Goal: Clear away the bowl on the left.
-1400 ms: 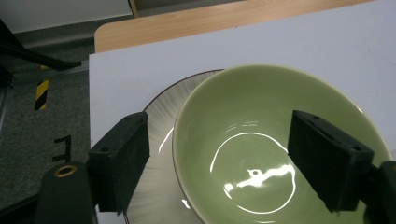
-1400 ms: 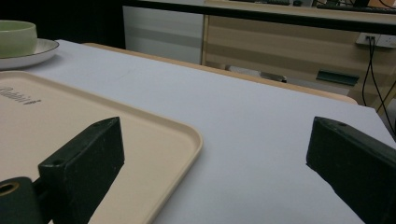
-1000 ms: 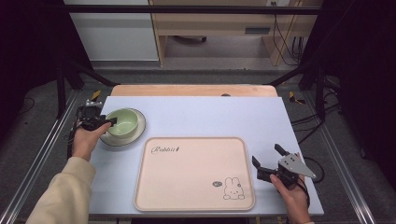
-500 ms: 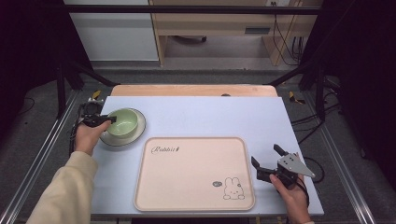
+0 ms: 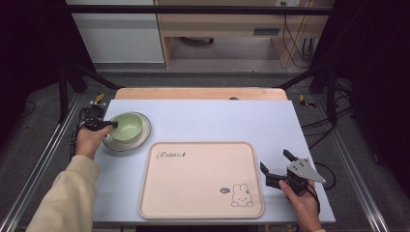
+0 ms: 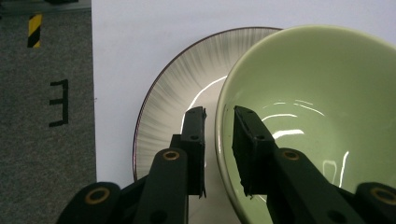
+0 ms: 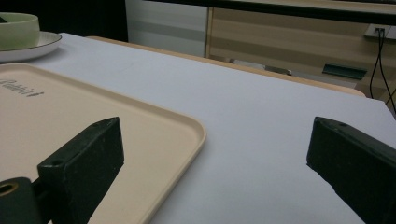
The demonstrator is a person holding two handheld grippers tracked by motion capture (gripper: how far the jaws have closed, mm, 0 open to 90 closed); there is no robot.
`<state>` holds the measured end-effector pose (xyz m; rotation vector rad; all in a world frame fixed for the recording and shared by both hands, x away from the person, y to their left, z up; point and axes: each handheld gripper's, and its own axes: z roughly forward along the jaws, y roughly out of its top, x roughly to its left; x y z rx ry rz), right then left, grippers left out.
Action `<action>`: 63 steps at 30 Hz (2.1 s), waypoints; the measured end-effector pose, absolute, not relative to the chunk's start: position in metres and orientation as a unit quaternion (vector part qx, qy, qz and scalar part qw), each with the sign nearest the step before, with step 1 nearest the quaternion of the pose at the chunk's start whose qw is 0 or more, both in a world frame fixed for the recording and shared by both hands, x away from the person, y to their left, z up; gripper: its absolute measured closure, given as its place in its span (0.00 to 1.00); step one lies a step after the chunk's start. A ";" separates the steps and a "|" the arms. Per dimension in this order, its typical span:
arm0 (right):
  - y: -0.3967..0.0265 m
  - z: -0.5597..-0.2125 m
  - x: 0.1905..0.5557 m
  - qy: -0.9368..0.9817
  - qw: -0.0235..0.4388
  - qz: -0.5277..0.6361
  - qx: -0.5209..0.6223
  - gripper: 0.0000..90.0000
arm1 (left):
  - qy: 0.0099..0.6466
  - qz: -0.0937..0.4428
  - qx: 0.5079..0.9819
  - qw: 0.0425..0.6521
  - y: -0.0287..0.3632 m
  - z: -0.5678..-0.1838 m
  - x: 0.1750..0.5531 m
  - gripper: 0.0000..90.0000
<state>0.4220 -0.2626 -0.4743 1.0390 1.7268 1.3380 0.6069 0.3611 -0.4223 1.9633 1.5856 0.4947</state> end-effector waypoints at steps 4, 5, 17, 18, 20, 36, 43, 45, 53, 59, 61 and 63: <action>-0.263 -0.474 0.422 0.667 0.353 0.519 0.402 0.04 | 0.595 0.176 0.734 0.278 0.361 -0.424 0.608 0.85; -0.263 -0.474 0.422 0.668 0.353 0.517 0.401 0.04 | 0.594 0.174 0.735 0.276 0.361 -0.425 0.608 0.86; -0.264 -0.474 0.423 0.667 0.353 0.518 0.403 0.04 | 0.618 0.157 0.715 0.286 0.364 -0.422 0.602 0.93; -0.264 -0.474 0.423 0.667 0.352 0.518 0.404 0.04 | 0.619 0.162 0.713 0.286 0.364 -0.421 0.600 0.93; -0.264 -0.474 0.423 0.667 0.353 0.518 0.403 0.04 | 0.625 0.165 0.703 0.297 0.365 -0.419 0.595 0.93; -0.269 -0.472 0.419 0.659 0.356 0.526 0.402 0.04 | 0.596 0.164 0.710 0.337 0.352 -0.393 0.576 0.92; -0.274 -0.470 0.414 0.654 0.362 0.528 0.403 0.04 | 0.576 0.155 0.725 0.344 0.330 -0.385 0.577 0.92; -0.276 -0.470 0.413 0.653 0.363 0.528 0.404 0.04 | 0.570 0.156 0.730 0.344 0.324 -0.382 0.578 0.92; -0.275 -0.467 0.412 0.651 0.369 0.527 0.402 0.04 | 0.557 0.156 0.737 0.351 0.309 -0.371 0.571 0.92; -0.273 -0.466 0.410 0.652 0.371 0.527 0.399 0.04 | 0.546 0.151 0.743 0.357 0.303 -0.363 0.567 0.92; -0.274 -0.466 0.410 0.651 0.372 0.528 0.399 0.04 | 0.545 0.147 0.743 0.359 0.303 -0.361 0.567 0.92; -0.274 -0.466 0.412 0.651 0.371 0.528 0.400 0.04 | 0.544 0.148 0.745 0.358 0.302 -0.360 0.567 0.92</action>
